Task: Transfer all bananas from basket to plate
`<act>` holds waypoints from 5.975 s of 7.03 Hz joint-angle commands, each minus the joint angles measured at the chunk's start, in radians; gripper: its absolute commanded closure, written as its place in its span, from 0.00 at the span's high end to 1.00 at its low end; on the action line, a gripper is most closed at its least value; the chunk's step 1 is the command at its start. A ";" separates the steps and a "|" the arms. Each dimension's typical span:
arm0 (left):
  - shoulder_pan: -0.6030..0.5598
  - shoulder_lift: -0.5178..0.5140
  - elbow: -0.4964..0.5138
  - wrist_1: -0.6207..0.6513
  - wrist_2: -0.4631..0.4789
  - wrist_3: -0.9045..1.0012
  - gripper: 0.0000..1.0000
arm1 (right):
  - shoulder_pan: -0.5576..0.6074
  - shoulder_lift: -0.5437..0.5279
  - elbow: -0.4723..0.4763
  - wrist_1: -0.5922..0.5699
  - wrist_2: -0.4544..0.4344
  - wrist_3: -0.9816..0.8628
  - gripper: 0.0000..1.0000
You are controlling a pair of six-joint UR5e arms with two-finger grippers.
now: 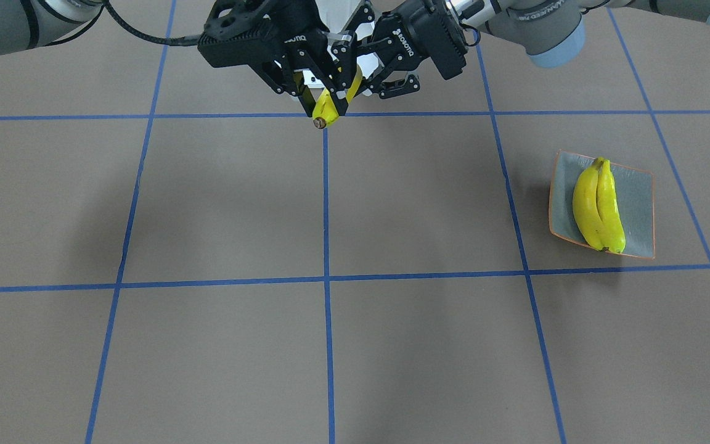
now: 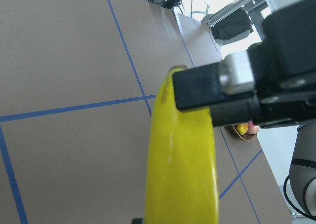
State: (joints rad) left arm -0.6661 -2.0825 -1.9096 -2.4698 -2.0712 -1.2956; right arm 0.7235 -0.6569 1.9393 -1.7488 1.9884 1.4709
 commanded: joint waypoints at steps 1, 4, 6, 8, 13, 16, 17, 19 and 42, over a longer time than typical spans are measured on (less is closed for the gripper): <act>0.000 0.027 -0.002 0.003 -0.004 -0.004 0.00 | 0.032 -0.006 0.015 0.000 0.009 -0.035 1.00; -0.010 0.186 -0.043 0.021 -0.015 -0.007 0.00 | 0.111 -0.131 0.015 -0.001 0.027 -0.221 1.00; -0.052 0.319 -0.113 0.125 -0.033 -0.007 0.00 | 0.204 -0.246 0.015 -0.003 0.072 -0.413 1.00; -0.131 0.399 -0.121 0.214 -0.033 -0.005 0.00 | 0.298 -0.361 0.059 -0.001 0.131 -0.568 1.00; -0.278 0.568 -0.114 0.399 -0.021 0.233 0.00 | 0.546 -0.696 0.101 0.003 0.263 -1.151 1.00; -0.296 0.599 -0.111 0.530 0.014 0.364 0.00 | 0.590 -0.738 0.093 0.003 0.264 -1.247 1.00; -0.293 0.587 -0.083 0.535 0.032 0.363 0.00 | 0.590 -0.738 0.093 0.003 0.264 -1.247 1.00; -0.291 0.584 -0.068 0.535 0.033 0.358 0.05 | 0.588 -0.736 0.089 0.003 0.264 -1.247 1.00; -0.218 0.490 -0.175 0.523 0.071 0.418 1.00 | 0.921 -0.969 -0.335 0.264 0.248 -2.199 1.00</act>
State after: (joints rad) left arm -0.8836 -1.5921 -2.0765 -1.9462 -1.9956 -0.8774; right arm 1.6347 -1.5911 1.7152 -1.6424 2.2370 -0.6798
